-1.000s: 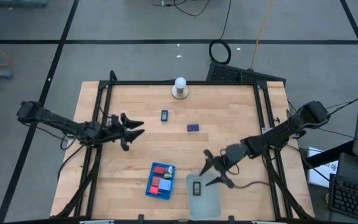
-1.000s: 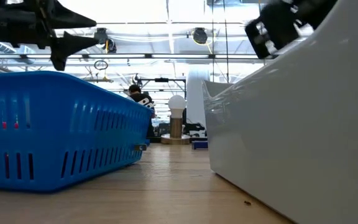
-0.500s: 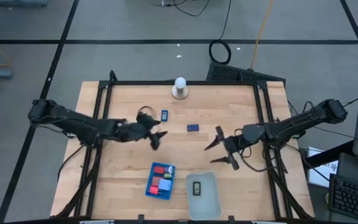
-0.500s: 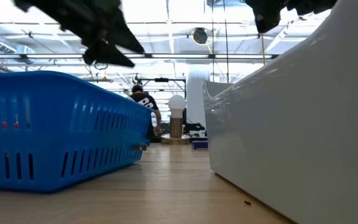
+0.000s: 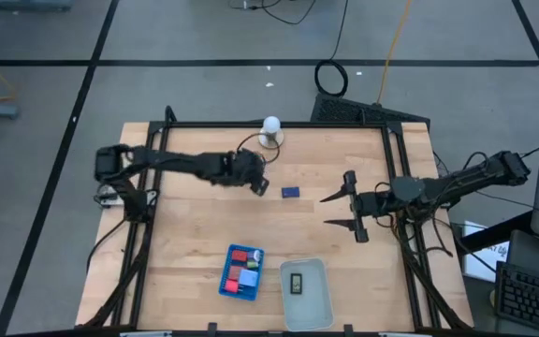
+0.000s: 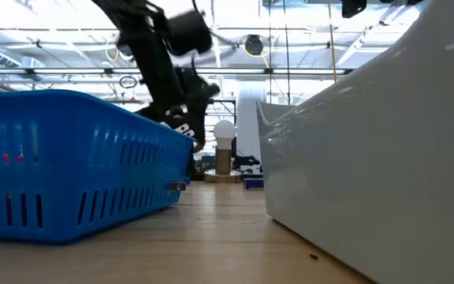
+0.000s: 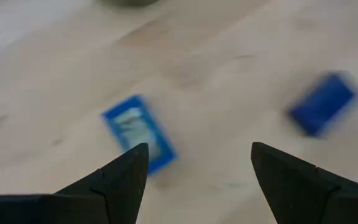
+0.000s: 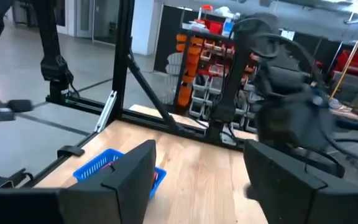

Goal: Pick & Place Office items
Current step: Put the top blue digital timer into the gray bin

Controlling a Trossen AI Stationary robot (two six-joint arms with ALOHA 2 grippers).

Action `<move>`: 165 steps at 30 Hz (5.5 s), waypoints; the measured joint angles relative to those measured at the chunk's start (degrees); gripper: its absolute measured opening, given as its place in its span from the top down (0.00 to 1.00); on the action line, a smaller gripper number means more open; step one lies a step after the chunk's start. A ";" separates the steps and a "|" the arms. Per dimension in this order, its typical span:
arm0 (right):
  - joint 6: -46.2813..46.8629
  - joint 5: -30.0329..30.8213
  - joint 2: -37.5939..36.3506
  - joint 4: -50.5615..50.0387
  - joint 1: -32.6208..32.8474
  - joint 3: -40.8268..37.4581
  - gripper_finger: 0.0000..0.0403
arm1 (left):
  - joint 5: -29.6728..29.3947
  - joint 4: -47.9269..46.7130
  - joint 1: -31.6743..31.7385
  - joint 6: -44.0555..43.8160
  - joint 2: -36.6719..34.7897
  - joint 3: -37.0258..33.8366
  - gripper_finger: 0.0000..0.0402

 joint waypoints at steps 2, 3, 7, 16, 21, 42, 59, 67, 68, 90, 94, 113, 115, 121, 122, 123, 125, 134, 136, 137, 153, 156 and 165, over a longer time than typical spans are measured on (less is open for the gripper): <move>0.33 -0.04 -0.47 -1.53 0.00 -0.01 0.42 | 0.24 -4.90 2.27 -0.83 2.71 2.58 0.29; 0.34 -0.04 -0.50 -2.03 0.00 -0.04 0.42 | 0.05 -7.34 3.29 -1.08 4.01 3.78 0.29; 0.36 -0.04 -0.46 -3.35 0.00 -0.07 0.42 | 0.64 -12.19 6.40 -2.95 8.15 7.52 0.29; 0.32 -0.20 -0.46 -4.36 0.02 -0.07 0.42 | 4.94 -10.81 8.22 -5.42 12.89 9.09 0.29; 0.32 -0.23 -0.46 -4.18 0.02 -0.05 0.42 | 4.45 -11.52 8.22 -6.85 13.15 9.10 0.29; 0.98 -0.26 -0.43 -4.07 0.02 -0.04 0.43 | 6.72 -13.24 7.53 -9.41 15.56 9.19 0.32; 1.48 -0.26 -0.43 -4.09 0.02 -0.04 0.44 | 3.31 -12.87 5.08 4.00 15.74 9.04 0.62; 1.27 -0.26 -0.43 -4.09 0.02 -0.04 0.45 | -3.99 -15.22 2.05 17.41 16.04 10.08 0.59; 1.13 -0.26 -0.43 -4.09 0.02 -0.05 0.45 | -4.89 -15.97 1.56 18.52 16.06 10.50 0.61; 4.51 6.39 -0.01 -8.67 -0.01 -0.04 0.46 | -39.33 -24.34 -22.82 45.72 15.89 21.95 0.66; 7.64 7.64 2.30 -8.79 -0.42 -0.04 0.46 | -49.70 -22.80 -27.41 53.54 15.84 21.98 0.59; 17.00 6.97 23.27 17.76 -5.89 -0.04 0.38 | -63.77 13.12 -33.85 93.08 15.82 22.02 0.56; 18.44 4.50 24.03 20.07 -6.53 -0.04 0.34 | -63.77 13.14 -33.85 93.21 15.80 22.02 0.57; 20.56 0.39 27.48 26.56 -6.86 -0.04 0.28 | -62.28 13.64 -33.85 93.38 15.80 22.02 0.65; 20.53 0.40 28.14 27.16 -6.88 -0.04 0.28 | -61.85 14.23 -33.85 93.39 15.80 22.02 0.66; 20.52 0.41 28.85 28.06 -6.97 -0.04 0.28 | -61.50 15.08 -33.85 93.50 15.80 22.02 0.65; 20.52 0.35 30.05 30.22 -7.33 -0.04 0.29 | -61.23 16.76 -33.92 94.34 15.78 22.02 0.62; 20.50 -0.09 31.61 32.52 -8.41 -0.04 0.38 | -60.08 19.83 -34.64 97.58 15.73 22.02 0.58; 20.50 -0.30 31.62 32.88 -8.41 -0.04 0.41 | -59.63 19.85 -34.79 97.40 15.73 22.02 0.62; 20.50 -0.32 31.61 32.98 -8.37 -0.04 0.42 | -59.25 19.90 -34.88 97.40 15.73 22.02 0.63; 20.50 -0.26 31.56 32.79 -8.37 -0.03 0.67 | -58.42 20.65 -34.90 95.70 15.73 22.02 0.59; 20.50 -0.28 31.56 32.80 -8.37 -0.04 0.73 | -58.43 20.61 -34.92 95.66 15.73 22.02 0.63; 19.89 -0.30 31.56 32.66 -8.37 0.00 0.87 | -58.44 20.66 -34.88 94.58 15.73 22.02 0.55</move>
